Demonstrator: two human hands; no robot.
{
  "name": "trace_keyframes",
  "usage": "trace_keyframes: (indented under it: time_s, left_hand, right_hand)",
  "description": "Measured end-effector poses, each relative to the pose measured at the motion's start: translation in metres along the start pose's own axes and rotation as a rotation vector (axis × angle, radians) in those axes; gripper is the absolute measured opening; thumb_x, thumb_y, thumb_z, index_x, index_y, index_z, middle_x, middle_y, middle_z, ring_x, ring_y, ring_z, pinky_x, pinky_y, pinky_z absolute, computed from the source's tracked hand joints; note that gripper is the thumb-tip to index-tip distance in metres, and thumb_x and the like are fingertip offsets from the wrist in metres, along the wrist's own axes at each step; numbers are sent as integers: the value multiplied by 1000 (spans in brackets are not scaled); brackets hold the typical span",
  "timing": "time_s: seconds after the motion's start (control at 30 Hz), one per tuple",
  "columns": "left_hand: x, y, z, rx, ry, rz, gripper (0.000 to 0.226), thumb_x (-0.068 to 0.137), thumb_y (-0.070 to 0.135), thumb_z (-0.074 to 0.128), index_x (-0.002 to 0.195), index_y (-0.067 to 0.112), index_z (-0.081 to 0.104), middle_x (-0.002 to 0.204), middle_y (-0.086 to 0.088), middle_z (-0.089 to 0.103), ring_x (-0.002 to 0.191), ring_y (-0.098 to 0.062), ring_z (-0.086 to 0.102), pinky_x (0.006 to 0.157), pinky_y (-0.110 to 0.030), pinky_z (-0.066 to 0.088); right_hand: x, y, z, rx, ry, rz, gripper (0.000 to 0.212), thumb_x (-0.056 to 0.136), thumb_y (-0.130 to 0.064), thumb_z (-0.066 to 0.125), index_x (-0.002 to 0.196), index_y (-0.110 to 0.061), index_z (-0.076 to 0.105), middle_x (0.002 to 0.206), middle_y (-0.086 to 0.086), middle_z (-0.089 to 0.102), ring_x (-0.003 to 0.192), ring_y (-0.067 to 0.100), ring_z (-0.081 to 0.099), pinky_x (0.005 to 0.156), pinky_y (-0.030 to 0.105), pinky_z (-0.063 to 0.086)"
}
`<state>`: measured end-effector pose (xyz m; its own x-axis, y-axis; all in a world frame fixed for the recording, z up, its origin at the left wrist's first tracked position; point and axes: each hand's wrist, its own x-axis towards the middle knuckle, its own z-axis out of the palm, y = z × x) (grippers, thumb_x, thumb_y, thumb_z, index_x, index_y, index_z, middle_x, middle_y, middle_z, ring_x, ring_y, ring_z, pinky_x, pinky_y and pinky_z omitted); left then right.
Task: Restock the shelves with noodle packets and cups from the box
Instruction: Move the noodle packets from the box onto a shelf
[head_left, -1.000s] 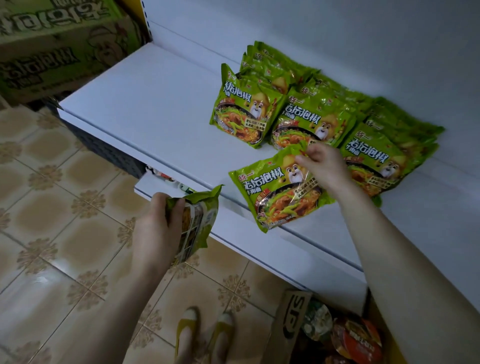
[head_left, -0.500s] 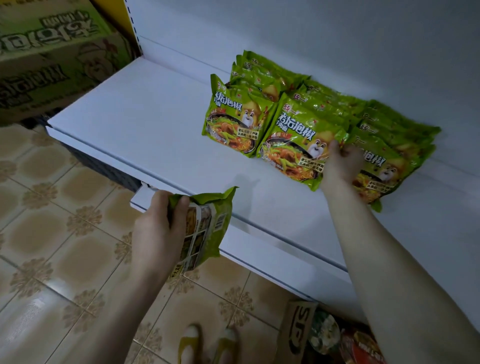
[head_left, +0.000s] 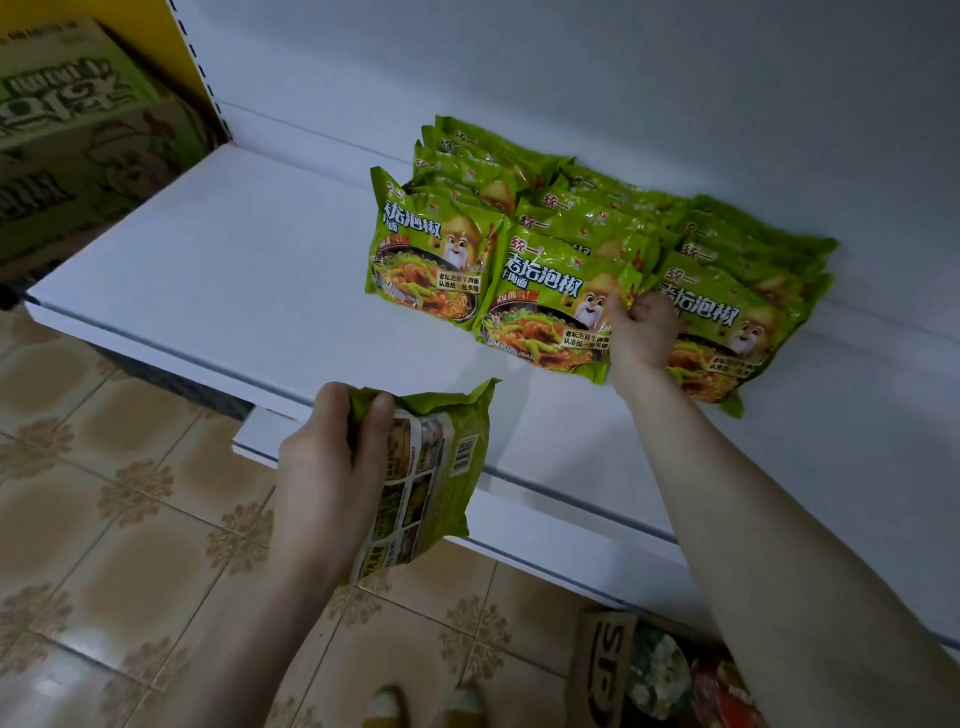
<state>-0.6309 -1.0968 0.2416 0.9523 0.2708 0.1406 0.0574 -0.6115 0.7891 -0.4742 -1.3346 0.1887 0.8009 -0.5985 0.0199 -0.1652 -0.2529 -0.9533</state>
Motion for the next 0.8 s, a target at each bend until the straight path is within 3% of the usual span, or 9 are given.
trace_keyframes:
  time_s: [0.17, 0.27, 0.33, 0.43, 0.47, 0.57, 0.63, 0.7, 0.8]
  left_hand:
    - [3, 1, 6, -36, -5, 16, 28, 93, 32, 46, 78, 8, 45, 61, -9, 50, 57, -23, 50, 47, -34, 34]
    - [5, 0, 9, -53, -22, 28, 28, 93, 33, 46, 79, 8, 45, 61, -10, 51, 57, -25, 51, 48, -38, 38]
    - [7, -2, 10, -68, -32, 33, 28, 93, 34, 46, 77, 11, 45, 61, -9, 52, 58, -25, 52, 49, -39, 40]
    - [9, 1, 12, -101, -30, 28, 28, 93, 31, 47, 70, 18, 39, 59, -4, 48, 54, -17, 47, 48, -27, 35]
    - [10, 3, 13, -114, -27, 26, 30, 93, 30, 48, 68, 19, 37, 57, -3, 45, 51, -11, 43, 46, -21, 31]
    - [11, 10, 13, -169, -29, 13, 31, 93, 28, 49, 66, 19, 36, 55, 1, 42, 50, -6, 41, 45, -19, 30]
    - [10, 18, 14, -250, -34, -7, 29, 93, 28, 50, 69, 15, 40, 58, -1, 44, 52, -7, 42, 47, -22, 32]
    - [10, 30, 14, -341, -33, -32, 24, 93, 27, 50, 73, 15, 44, 61, -2, 48, 54, -8, 43, 48, -24, 36]
    - [13, 46, 19, -477, -38, -110, 19, 92, 24, 52, 77, 21, 43, 69, -6, 50, 62, -17, 50, 60, -34, 49]
  right_hand:
    - [6, -3, -6, -79, -37, -14, 35, 83, -5, 62, 66, -20, 36, 68, -7, 41, 66, 11, 40, 44, 7, 29]
    - [9, -1, -6, -101, 14, -20, 23, 84, -5, 61, 76, -13, 41, 70, -3, 43, 73, 15, 42, 44, 15, 28]
    - [10, 1, -7, -123, 2, -35, 20, 84, -7, 61, 80, -10, 42, 70, -3, 44, 71, 16, 43, 43, 11, 27]
    - [7, -3, -11, -125, -46, -36, 19, 83, -8, 63, 88, -8, 45, 68, -7, 45, 59, 4, 41, 44, 7, 30]
    - [4, -6, -14, -117, -49, -43, 19, 83, -8, 64, 91, -8, 48, 70, -7, 48, 60, 3, 43, 48, 10, 33]
    - [-8, -16, -25, -112, -14, -50, 33, 84, -15, 65, 112, -3, 52, 93, 3, 60, 82, 11, 54, 70, 18, 39]
    - [-16, -23, -36, -194, -20, -58, 26, 87, -19, 61, 107, -3, 58, 96, 7, 62, 86, 15, 56, 75, 27, 45]
    - [-30, -35, -48, -168, -147, -79, 11, 89, -23, 57, 82, -18, 64, 93, 14, 67, 83, 22, 64, 77, 41, 52]
    - [-66, -56, -64, -23, -395, -108, 17, 92, -22, 54, 79, -33, 59, 88, 2, 67, 79, 11, 66, 73, 30, 53]
